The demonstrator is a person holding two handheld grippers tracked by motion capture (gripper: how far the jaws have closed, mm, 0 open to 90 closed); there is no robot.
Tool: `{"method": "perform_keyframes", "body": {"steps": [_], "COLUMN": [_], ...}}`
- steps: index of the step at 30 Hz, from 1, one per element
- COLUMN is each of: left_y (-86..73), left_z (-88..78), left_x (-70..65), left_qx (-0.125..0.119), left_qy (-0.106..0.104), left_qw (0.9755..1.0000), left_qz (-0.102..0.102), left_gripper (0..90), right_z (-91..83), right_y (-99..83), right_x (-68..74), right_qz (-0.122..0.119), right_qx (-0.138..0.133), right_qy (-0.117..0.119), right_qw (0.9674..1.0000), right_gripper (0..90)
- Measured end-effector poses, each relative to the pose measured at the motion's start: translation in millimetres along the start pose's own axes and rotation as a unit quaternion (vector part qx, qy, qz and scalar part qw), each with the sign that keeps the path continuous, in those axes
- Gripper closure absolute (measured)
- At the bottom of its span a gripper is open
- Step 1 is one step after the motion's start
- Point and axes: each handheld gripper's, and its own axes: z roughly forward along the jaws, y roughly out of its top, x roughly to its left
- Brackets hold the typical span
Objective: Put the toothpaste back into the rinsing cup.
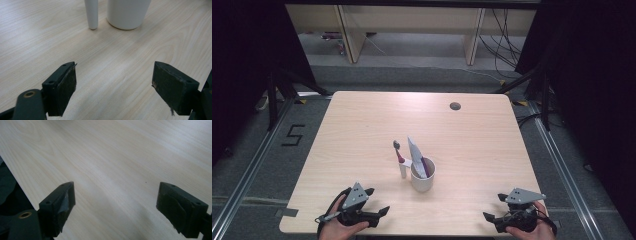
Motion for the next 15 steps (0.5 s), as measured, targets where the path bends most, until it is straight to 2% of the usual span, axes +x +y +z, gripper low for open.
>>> {"method": "perform_keyframes", "body": {"steps": [1, 3, 4, 7, 8, 9, 10, 13, 15], "left_y": [0.2, 0.1, 0.2, 0.2, 0.2, 0.2, 0.2, 0.2, 0.2], "left_z": [-1.4, 0.0, -0.1, 0.0, -0.1, 0.0, 0.0, 0.0, 0.1], "left_x": [1.5, 0.1, 0.2, 0.1, 0.1, 0.2, 0.1, 0.1, 0.1], "left_qx": [0.01, 0.001, 0.002, 0.002, 0.002, 0.002, 0.002, 0.002, 0.002], "left_qy": [0.002, 0.001, 0.002, 0.001, 0.002, 0.001, 0.002, 0.002, 0.002], "left_qw": [0.9999, 1.0, 1.0, 1.0, 1.0, 1.0, 1.0, 1.0, 1.0], "left_qz": [0.011, 0.001, 0.002, 0.002, 0.002, 0.002, 0.002, 0.002, 0.002], "left_gripper": [19.4, 19.4, 19.4, 19.4, 19.4, 19.4, 19.4, 19.4, 19.4], "right_z": [-0.2, -1.0, -1.7, -1.4, -0.8, -1.5, -1.7, -2.3, -1.1], "right_y": [-0.5, -1.4, -1.9, -3.0, -3.6, -3.9, -3.9, -4.4, -4.7], "right_x": [0.6, 0.5, 0.5, 0.9, 0.5, 1.5, 0.9, 1.8, 0.1], "right_qz": [0.008, 0.004, 0.0, 0.001, -0.003, 0.003, -0.005, 0.005, -0.001], "right_qx": [0.002, 0.003, 0.003, 0.011, 0.01, 0.012, 0.01, 0.018, 0.019], "right_qy": [0.004, 0.002, -0.006, 0.003, 0.003, -0.001, -0.005, -0.003, 0.002], "right_qw": [1.0, 1.0, 1.0, 0.9999, 0.9999, 0.9999, 0.9999, 0.9998, 0.9998], "right_gripper": [16.1, 16.1, 16.1, 16.1, 16.1, 16.1, 16.1, 16.1, 16.1]}}
